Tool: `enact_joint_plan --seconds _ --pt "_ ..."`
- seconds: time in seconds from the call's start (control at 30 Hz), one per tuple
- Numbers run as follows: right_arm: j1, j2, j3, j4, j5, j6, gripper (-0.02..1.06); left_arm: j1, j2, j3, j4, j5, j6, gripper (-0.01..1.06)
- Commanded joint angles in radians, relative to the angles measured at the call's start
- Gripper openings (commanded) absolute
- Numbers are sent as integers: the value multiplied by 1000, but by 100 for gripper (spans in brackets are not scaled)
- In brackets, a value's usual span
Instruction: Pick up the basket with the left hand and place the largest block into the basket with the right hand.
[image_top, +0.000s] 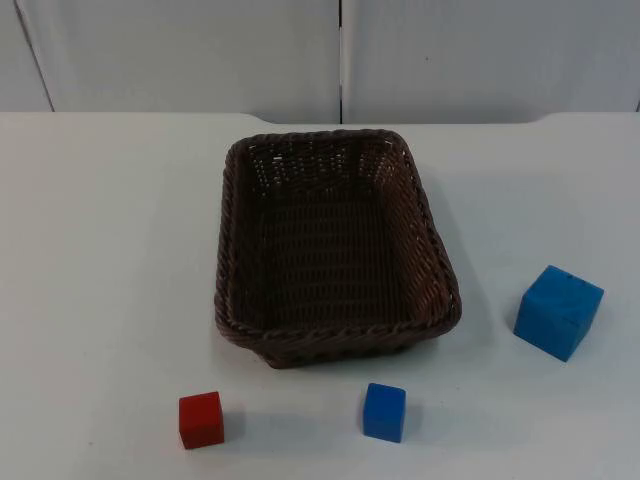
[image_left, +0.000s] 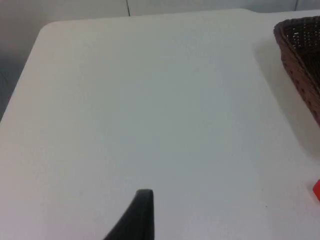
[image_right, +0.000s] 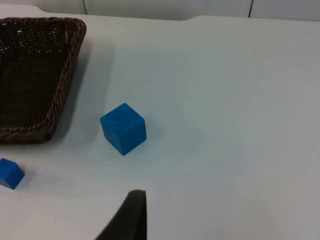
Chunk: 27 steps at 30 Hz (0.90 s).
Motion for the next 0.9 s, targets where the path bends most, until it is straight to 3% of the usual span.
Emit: enact_joint_plan --seconds 0.0,0.5,0.87 --pt "-5 -4 0 -2 -2 -3 105 3 -4 5 -30 -2 -8 105" --pt "-5 -4 0 -2 -2 -3 105 3 54 -123 -85 -14 -8 105" --pt "-5 -4 0 -2 -2 -3 105 3 76 -127 -116 -22 -15 105"
